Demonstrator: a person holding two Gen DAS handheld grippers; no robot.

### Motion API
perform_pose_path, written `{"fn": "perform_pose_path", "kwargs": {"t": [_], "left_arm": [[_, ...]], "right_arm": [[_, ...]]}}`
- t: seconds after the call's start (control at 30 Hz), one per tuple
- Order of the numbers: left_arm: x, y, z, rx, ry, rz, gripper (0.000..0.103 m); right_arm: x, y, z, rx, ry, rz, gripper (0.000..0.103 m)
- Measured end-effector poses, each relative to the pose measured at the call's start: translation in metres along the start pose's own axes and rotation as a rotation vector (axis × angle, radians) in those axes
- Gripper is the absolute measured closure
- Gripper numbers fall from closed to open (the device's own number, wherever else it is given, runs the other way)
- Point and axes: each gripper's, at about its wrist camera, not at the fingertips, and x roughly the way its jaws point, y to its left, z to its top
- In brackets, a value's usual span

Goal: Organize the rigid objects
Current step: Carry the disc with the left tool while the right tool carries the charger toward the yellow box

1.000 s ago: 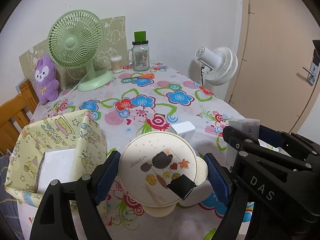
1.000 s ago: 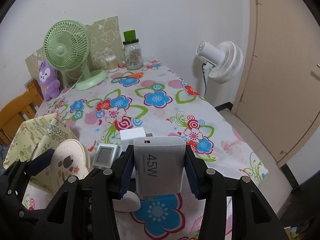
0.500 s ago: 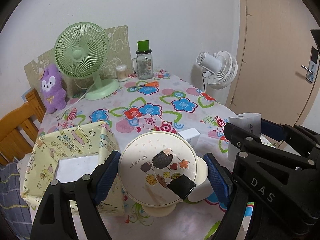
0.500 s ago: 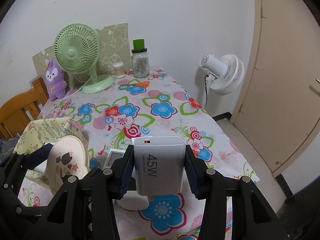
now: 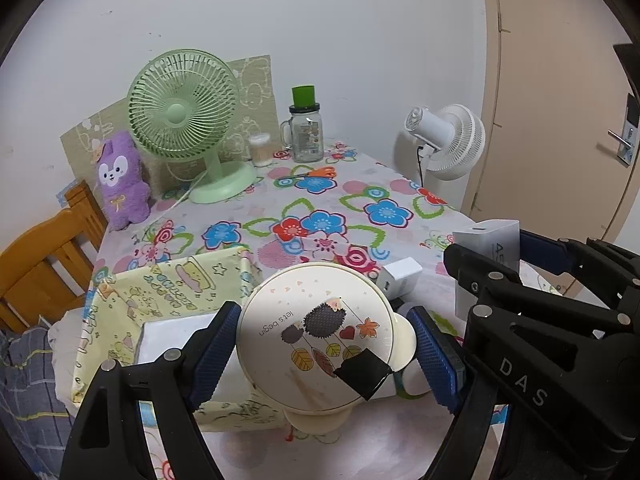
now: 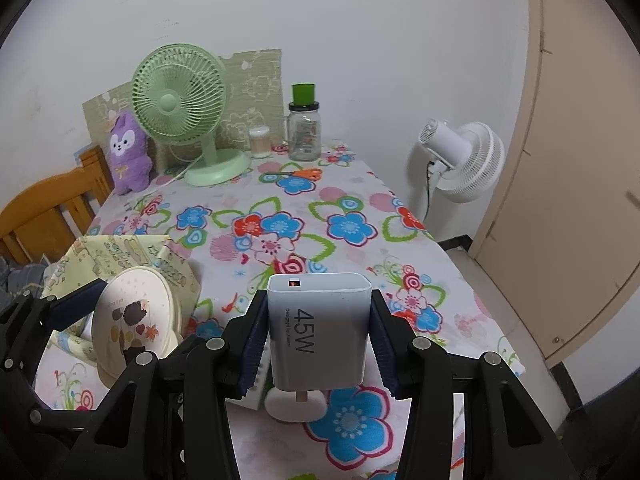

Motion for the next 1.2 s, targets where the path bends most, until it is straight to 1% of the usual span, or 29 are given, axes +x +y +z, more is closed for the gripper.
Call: {"fn": "perform_pose_path", "kwargs": {"t": [0.33,0.53,0.9,1.1,1.2], "left_arm": [[-0.006,0.024,0.006,-0.010,-0.005,0.017,0.018],[-0.006,0.041,0.008,-0.019,0.001,0.034,0.018],[-0.003,0.076,0.007,-0.061,0.027,0.043,0.018],[-0.003,0.094,0.005,-0.065,0.032,0.070,0.018],[-0.001,0.103,0.004,-0.069,0.043,0.071,0.018]], "right_arm": [[-0.002,0.025,0.016,-0.052,-0.007,0.034,0.053],[0.001,0.045,0.024,-0.090,-0.013,0.034,0.053],[0.013,0.080,0.035,-0.143,0.014,0.075,0.053],[0.018,0.100,0.040,-0.181,0.018,0.092,0.053],[0.021,0.111,0.041,-0.200,0.027,0.102,0.053]]}}
